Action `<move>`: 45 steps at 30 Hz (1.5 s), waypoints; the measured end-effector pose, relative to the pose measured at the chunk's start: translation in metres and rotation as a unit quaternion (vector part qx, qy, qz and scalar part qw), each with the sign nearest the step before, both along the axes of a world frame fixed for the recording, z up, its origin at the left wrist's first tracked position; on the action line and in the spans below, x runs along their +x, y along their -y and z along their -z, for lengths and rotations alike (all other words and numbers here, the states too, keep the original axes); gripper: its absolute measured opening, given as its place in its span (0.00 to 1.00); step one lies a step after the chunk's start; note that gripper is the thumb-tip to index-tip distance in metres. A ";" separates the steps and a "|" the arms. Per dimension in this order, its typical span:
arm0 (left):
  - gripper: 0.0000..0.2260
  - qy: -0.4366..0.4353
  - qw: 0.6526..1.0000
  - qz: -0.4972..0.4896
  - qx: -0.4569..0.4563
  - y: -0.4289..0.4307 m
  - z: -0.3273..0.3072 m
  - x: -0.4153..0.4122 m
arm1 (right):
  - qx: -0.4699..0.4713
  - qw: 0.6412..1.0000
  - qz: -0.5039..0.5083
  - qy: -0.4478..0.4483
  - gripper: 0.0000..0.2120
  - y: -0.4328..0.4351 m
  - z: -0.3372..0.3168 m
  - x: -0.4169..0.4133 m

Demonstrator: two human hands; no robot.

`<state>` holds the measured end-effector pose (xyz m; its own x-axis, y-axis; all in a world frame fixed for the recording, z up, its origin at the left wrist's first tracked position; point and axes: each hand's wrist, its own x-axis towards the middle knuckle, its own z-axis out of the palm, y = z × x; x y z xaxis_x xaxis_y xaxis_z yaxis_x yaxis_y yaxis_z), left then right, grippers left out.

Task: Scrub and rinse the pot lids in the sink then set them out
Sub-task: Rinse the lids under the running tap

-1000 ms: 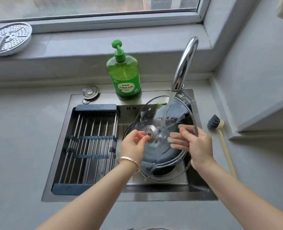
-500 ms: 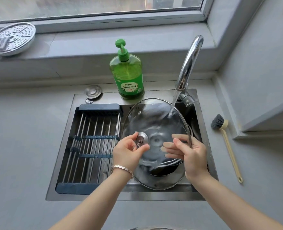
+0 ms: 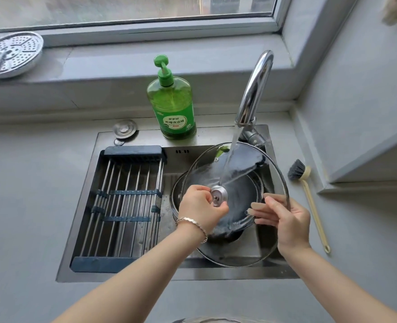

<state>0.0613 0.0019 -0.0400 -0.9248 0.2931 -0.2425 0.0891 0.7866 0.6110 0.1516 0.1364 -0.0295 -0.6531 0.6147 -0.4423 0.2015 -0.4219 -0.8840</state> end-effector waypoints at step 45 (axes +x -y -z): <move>0.06 0.190 0.943 -0.251 0.106 0.239 0.016 -0.073 | 0.232 0.941 -0.247 -0.001 0.08 0.157 -0.045 -0.155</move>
